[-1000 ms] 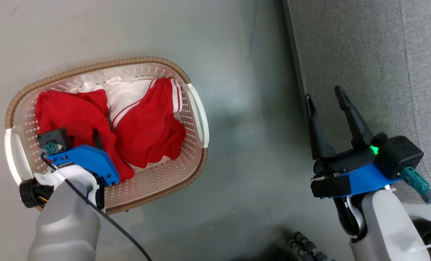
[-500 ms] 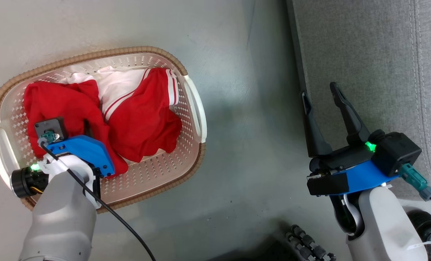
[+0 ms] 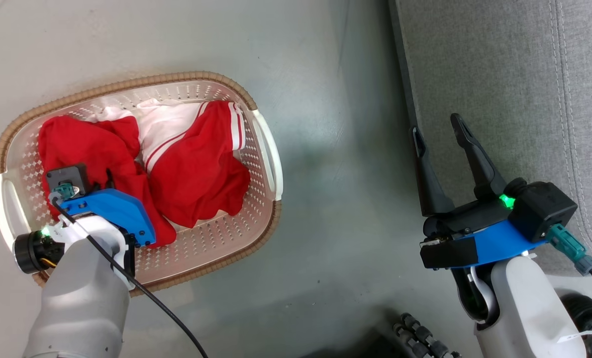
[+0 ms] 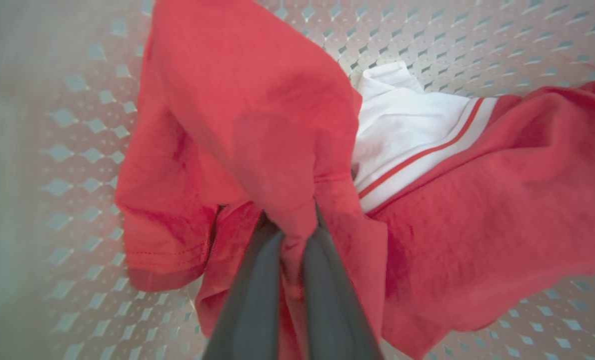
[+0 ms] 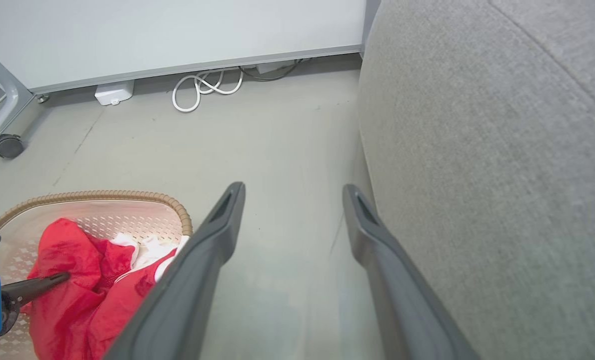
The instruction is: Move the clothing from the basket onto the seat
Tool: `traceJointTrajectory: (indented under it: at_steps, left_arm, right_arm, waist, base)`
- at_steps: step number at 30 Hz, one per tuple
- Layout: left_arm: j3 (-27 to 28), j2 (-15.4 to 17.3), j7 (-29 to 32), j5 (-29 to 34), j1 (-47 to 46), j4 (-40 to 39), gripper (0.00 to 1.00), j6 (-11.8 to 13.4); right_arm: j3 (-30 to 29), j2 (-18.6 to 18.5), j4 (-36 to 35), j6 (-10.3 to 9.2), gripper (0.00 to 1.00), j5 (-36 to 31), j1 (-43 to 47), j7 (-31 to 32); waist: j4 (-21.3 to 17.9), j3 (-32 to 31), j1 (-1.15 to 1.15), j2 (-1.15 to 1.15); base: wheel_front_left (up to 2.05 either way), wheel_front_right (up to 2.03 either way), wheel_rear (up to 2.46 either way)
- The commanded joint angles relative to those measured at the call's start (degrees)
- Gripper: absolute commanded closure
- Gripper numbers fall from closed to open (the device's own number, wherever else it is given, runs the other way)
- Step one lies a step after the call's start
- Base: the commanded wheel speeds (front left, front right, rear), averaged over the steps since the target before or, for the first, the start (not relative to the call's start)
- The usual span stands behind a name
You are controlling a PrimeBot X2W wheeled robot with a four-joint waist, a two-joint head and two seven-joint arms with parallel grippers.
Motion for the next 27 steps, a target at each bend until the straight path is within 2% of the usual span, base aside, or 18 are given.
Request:
traceJointTrajectory:
  at_steps: [1,11,19,27]
  left_arm:
    - [-0.2,0.3,-0.4,-0.4,-0.5,0.1,1.00,0.0]
    - [-1.2,-1.3,-1.4,-0.8,0.9,0.6,1.00,-2.2]
    - [-3.3,-3.0,-2.5,-0.8,3.6,-0.2,1.00,-7.2]
    - [-5.8,-4.2,-3.0,-0.2,7.0,-1.8,1.00,-9.1]
  right_arm:
    - [-0.1,-0.1,-0.1,0.01,0.00,-0.4,-0.5,-0.3]
    - [-0.4,-0.1,0.6,0.01,0.00,-1.2,-0.7,-0.3]
    - [-0.2,-0.1,2.4,0.01,0.00,-2.2,0.0,-0.3]
    - [1.4,-0.1,5.3,0.01,0.00,-3.2,1.9,-0.1]
  waist:
    - [0.1,-0.2,0.00,0.00]
    - [2.4,-5.4,0.00,0.00]
    - [5.5,-13.8,0.00,0.00]
    - [7.4,-24.0,0.00,0.00]
  base:
    - [0.00,0.00,0.00]
    - [0.00,0.00,0.00]
    - [0.00,0.00,0.00]
    - [0.00,0.00,0.00]
